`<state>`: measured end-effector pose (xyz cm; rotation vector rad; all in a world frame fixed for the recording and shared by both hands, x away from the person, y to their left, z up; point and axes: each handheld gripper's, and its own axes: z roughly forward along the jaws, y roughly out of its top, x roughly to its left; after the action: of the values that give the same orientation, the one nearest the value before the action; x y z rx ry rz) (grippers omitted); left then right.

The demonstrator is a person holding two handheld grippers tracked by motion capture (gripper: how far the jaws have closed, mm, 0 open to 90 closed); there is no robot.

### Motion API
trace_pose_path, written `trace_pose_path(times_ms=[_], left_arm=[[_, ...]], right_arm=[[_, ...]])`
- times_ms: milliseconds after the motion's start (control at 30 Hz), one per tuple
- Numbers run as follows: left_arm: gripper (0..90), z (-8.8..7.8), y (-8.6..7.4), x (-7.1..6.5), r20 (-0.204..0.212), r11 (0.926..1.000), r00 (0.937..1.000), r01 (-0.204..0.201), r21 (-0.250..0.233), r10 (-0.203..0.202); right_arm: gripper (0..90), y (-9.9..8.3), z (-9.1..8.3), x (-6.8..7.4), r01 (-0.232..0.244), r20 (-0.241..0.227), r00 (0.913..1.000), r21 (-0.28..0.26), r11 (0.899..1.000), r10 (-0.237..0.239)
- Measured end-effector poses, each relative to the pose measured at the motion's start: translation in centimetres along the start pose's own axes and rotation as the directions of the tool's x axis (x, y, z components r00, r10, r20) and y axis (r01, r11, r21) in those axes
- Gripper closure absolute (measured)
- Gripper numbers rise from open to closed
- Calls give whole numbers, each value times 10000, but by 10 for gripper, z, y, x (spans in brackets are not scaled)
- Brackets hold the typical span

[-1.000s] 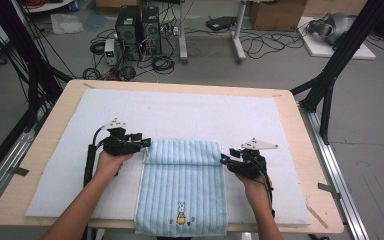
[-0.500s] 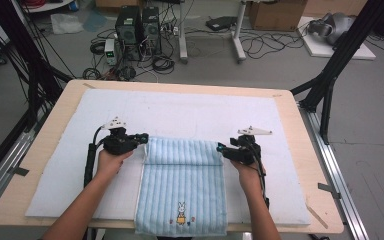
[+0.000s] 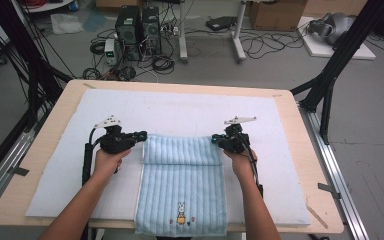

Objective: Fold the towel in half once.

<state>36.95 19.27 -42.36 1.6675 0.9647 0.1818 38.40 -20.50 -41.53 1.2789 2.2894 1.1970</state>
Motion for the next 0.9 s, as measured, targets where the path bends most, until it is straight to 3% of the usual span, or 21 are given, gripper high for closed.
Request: trace_pose_path(times_ms=[200,567,900], left_arm=[[845,-14,0,-11,638,10000,9979,-55,51,51],[843,-39,-38,-37,1165,9953,9924,-486,839,386],[835,-46,-65,-46,1500,9818,9875,-746,1745,484]], right_arm=[[846,-9,-29,14,258,-387,9989,-582,9980,-281],[845,-64,-60,35,372,-897,9951,-450,9983,-411],[842,-90,-75,50,576,-1083,9924,-64,9983,-579]])
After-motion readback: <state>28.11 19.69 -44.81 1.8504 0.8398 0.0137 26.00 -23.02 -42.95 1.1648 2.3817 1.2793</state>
